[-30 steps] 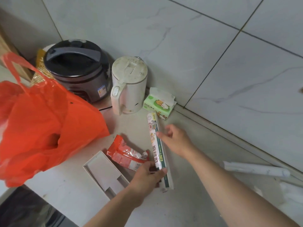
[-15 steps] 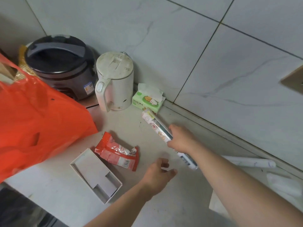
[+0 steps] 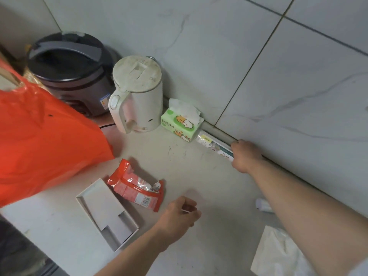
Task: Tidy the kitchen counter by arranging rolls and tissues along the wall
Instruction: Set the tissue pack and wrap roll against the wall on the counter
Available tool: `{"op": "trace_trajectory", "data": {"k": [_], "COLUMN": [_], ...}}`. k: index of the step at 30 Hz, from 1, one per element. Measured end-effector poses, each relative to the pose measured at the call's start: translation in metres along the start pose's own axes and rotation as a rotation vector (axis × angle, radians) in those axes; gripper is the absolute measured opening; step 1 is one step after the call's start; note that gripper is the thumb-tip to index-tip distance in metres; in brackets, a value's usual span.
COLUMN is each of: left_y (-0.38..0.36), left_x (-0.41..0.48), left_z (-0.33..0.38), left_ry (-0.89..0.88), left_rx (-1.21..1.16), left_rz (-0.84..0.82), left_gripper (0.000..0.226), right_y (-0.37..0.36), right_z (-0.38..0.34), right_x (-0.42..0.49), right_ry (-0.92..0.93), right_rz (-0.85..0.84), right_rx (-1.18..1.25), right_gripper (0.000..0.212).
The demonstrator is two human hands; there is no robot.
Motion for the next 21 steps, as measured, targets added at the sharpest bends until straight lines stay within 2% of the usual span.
{"op": "trace_trajectory", "data": {"k": [4, 12, 21], "left_y": [-0.005, -0.016, -0.011], "left_x": [0.003, 0.003, -0.002], "left_z": [0.002, 0.002, 0.000], "left_ry": [-0.004, 0.018, 0.015], "left_rx": [0.031, 0.079, 0.079], "left_rz": [0.022, 0.013, -0.007], "left_gripper": [0.017, 0.016, 0.028], "right_y": [-0.008, -0.004, -0.009], "right_z": [0.001, 0.003, -0.002], "right_x": [0.002, -0.006, -0.021], "right_ry": [-0.035, -0.142, -0.198], "right_rz": [0.030, 0.238, 0.208], "right_rx": [0.050, -0.021, 0.099], "right_gripper": [0.038, 0.036, 0.036]}}
Point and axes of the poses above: each hand's wrist, its own x-axis towards the middle knuckle, its own y-axis out of the back of the hand, z = x × y, the point moved 7 cm from there along x, towards the middle knuckle, and after that the axes turned 8 degrees about z, right-handed, at the moved point
